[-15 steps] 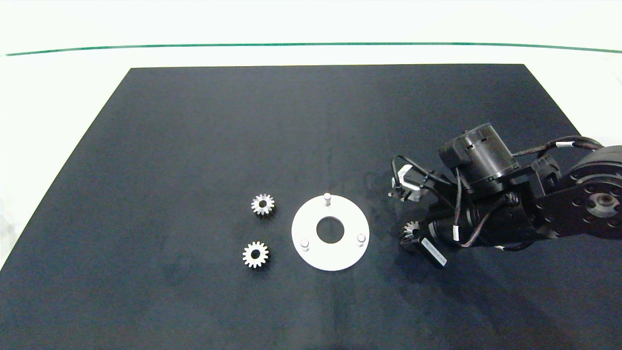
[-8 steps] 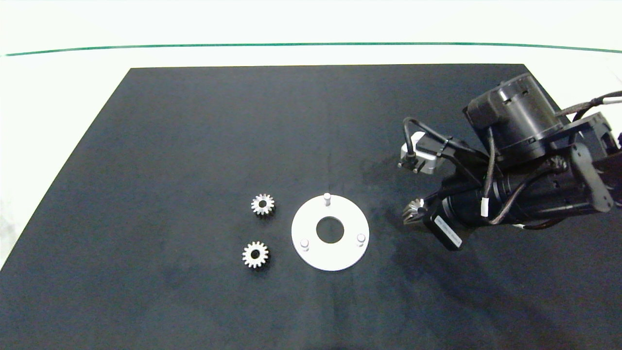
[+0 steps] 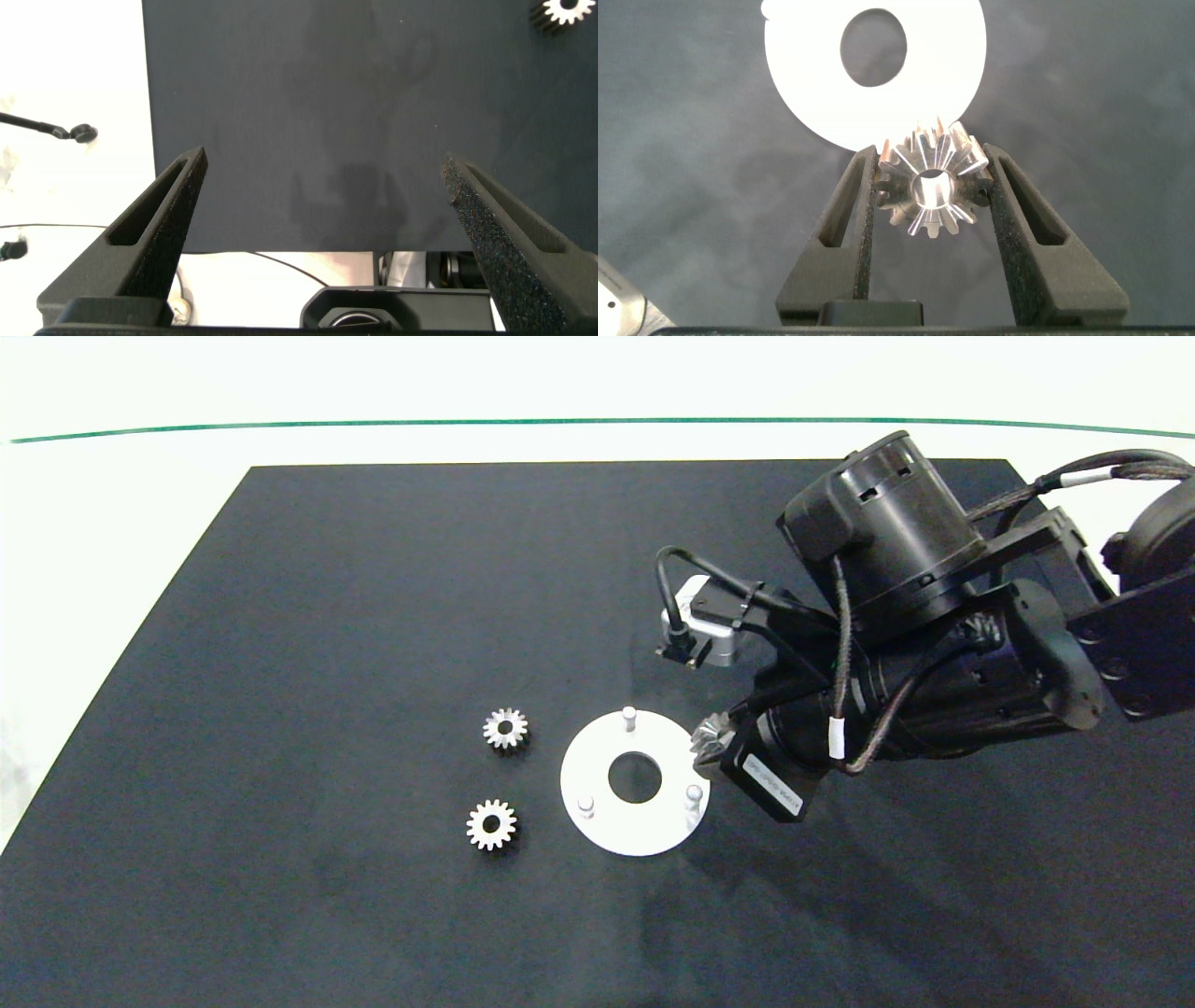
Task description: Install three planetary gears onto the carrier pins
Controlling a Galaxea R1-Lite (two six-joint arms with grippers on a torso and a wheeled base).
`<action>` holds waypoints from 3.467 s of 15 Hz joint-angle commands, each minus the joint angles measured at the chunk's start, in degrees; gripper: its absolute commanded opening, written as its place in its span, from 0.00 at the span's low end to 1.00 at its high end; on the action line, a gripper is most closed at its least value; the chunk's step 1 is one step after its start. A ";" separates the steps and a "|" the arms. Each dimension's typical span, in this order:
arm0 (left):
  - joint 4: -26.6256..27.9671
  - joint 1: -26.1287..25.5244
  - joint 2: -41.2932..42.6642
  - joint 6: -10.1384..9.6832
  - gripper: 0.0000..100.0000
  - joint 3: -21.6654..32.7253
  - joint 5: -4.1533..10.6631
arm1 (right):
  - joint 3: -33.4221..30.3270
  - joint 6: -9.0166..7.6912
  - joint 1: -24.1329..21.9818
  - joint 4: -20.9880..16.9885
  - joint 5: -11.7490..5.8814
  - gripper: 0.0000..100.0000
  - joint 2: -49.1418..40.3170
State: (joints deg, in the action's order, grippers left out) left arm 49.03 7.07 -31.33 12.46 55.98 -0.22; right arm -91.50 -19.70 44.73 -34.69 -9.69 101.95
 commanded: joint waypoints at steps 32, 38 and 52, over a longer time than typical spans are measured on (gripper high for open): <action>2.21 1.28 2.68 1.43 1.00 0.01 -0.04 | -2.36 0.28 0.36 -1.34 -1.21 0.13 8.79; 2.21 1.28 2.94 1.43 1.00 -0.08 -0.04 | -1.84 0.28 0.36 -1.43 -1.29 0.13 8.44; 2.74 1.28 3.64 1.43 1.00 -0.08 -0.04 | -0.96 0.28 0.71 -1.25 -1.73 1.00 8.35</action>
State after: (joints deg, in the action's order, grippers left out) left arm 51.48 8.31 -27.59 13.82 55.89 -0.27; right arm -92.48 -19.29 45.42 -35.78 -11.43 110.19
